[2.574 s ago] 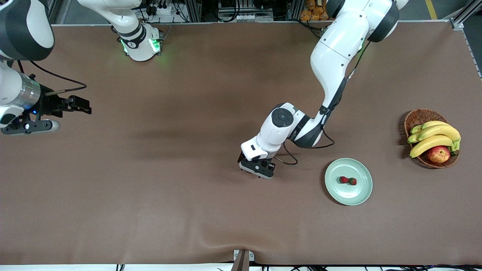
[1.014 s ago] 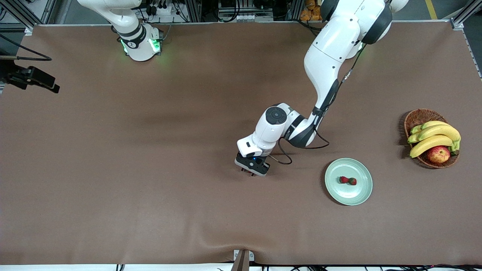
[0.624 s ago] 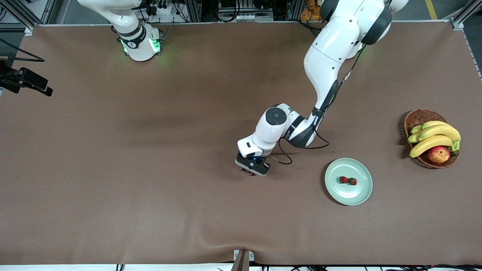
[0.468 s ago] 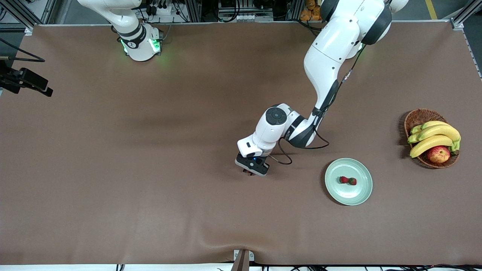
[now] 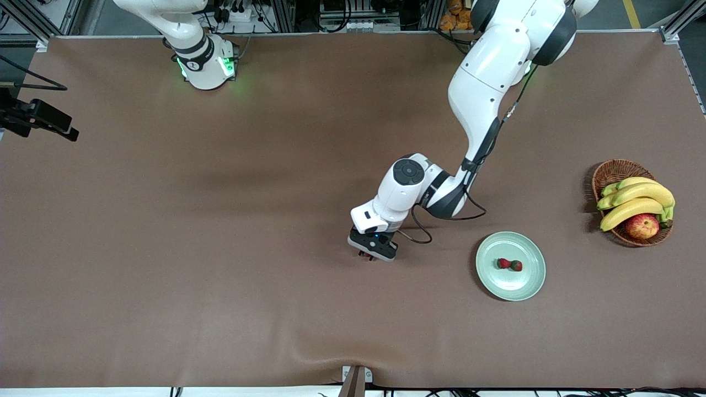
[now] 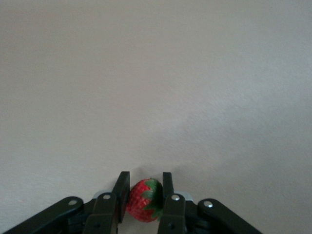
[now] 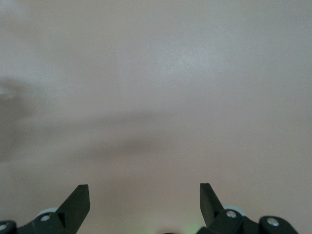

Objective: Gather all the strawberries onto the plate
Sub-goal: 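Grasp the third strawberry with the left gripper and lift it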

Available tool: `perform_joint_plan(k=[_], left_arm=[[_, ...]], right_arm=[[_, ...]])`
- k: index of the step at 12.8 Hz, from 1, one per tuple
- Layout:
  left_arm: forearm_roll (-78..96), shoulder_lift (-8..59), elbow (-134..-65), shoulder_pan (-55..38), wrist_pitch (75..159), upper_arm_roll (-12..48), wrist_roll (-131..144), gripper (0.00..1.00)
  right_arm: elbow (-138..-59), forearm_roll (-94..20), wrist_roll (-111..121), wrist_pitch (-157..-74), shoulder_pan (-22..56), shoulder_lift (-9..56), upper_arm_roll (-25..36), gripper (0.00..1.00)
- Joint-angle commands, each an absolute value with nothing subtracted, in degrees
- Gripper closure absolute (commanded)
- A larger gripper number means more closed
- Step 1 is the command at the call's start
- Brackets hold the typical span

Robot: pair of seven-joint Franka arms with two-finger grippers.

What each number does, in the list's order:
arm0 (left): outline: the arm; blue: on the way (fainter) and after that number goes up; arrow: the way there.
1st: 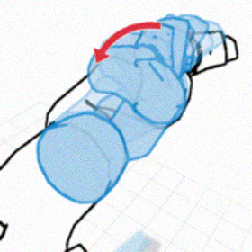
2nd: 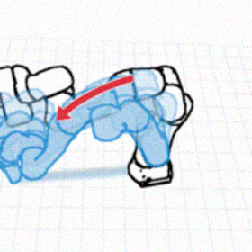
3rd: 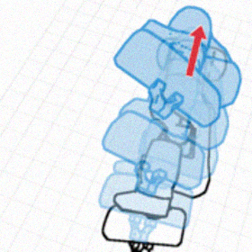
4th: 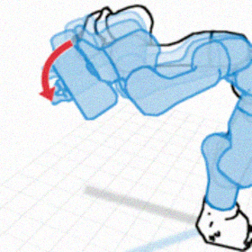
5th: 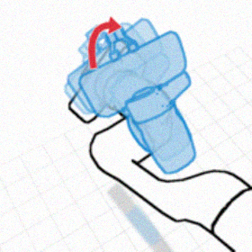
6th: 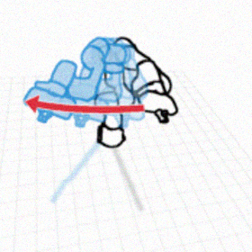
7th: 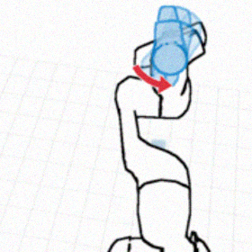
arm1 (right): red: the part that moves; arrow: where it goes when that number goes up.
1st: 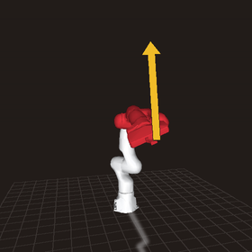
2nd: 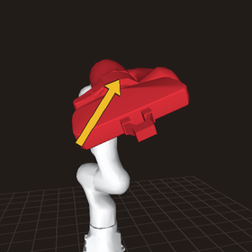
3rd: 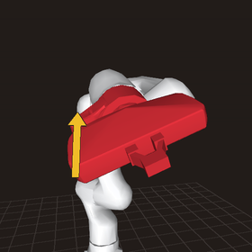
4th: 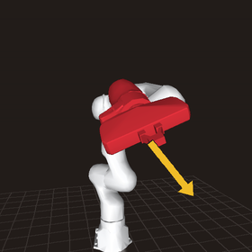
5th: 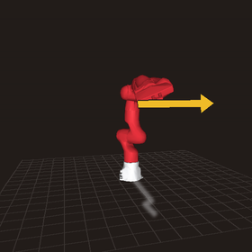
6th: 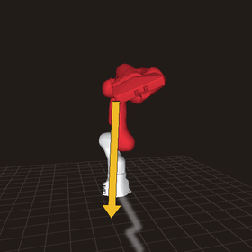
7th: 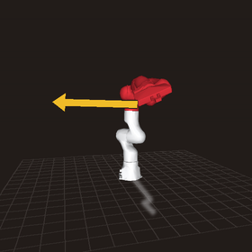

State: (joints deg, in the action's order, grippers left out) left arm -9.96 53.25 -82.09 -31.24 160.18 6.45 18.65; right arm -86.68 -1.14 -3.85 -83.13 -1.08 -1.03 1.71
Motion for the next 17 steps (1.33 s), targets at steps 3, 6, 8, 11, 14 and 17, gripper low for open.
perform_joint_plan(k=[3, 6, 8, 11, 14, 17], left_arm=[[-11.7, 49.1, -82.4, -27.2, 155.4, 6.5, 17.8, 1.0], [-11.7, 46.9, -82.2, -23.0, 152.0, 6.6, 12.3, 1.0], [-11.7, 46.1, -82.2, -20.0, 150.9, 6.9, 8.1, 1.0], [-11.7, 45.4, -82.5, -15.0, 147.4, 7.1, 3.1, 1.0], [-11.6, 42.6, -82.8, -11.1, 138.5, 7.2, -0.7, 1.0], [-11.6, 39.6, -85.8, -7.5, 134.1, 7.2, -6.0, 1.0]], right_arm=[[-85.1, -1.1, -4.0, -82.4, -1.7, -1.0, 1.3, 0.0], [-85.1, -1.2, -3.9, -82.4, -1.4, -0.9, 1.2, 0.0], [-85.1, -1.2, -4.0, -82.4, -1.4, -0.9, 1.2, 0.0], [-85.1, -1.3, -4.0, -82.4, -1.4, -0.9, 1.2, 0.0], [-85.1, -1.3, -4.0, -82.4, -1.3, -0.9, 1.1, 0.0], [-85.1, -1.3, -3.9, -82.4, -1.1, -0.9, 1.1, 0.0]])
